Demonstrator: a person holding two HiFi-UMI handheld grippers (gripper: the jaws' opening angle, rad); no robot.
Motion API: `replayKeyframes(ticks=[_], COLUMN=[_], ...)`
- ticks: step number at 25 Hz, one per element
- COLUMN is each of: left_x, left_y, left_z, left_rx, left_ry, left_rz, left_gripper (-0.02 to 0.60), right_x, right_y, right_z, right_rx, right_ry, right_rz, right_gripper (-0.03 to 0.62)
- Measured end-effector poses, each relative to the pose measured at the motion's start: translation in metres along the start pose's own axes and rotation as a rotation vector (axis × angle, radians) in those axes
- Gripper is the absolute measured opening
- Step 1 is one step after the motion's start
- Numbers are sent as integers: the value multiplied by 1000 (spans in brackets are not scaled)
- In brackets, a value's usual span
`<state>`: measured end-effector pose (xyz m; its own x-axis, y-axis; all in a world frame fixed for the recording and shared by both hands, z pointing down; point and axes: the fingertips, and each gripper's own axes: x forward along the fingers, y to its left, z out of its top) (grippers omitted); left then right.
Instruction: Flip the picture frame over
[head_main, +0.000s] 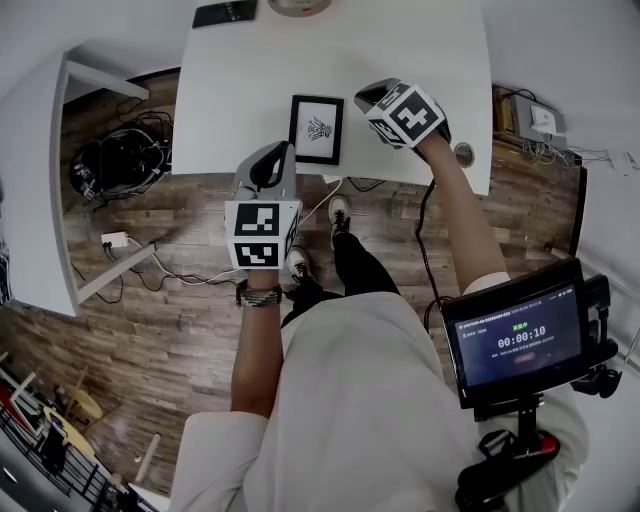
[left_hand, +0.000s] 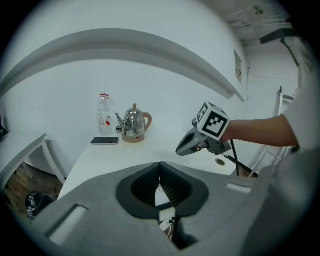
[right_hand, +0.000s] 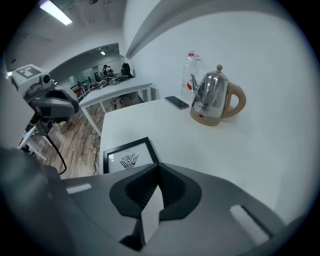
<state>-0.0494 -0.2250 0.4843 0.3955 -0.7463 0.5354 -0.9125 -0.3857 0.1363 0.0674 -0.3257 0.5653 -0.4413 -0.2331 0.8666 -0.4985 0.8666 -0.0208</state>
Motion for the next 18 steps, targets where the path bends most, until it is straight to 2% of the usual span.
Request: replayKeyframes(ticks=[6, 12, 18], left_x=[11, -48, -85], left_y=[12, -27, -39], left_z=[20, 50, 75], left_rx=[44, 173, 235], left_ry=[-27, -108, -177], left_rz=[-13, -29, -30], left_gripper=[5, 5, 5], right_x=[-27, -131, -214], right_y=[12, 61, 77], right_z=[25, 42, 52], right_rx=[65, 118, 192], right_ry=[-145, -359, -552], right_rz=[-100, -282, -428], right_gripper=[2, 2, 2])
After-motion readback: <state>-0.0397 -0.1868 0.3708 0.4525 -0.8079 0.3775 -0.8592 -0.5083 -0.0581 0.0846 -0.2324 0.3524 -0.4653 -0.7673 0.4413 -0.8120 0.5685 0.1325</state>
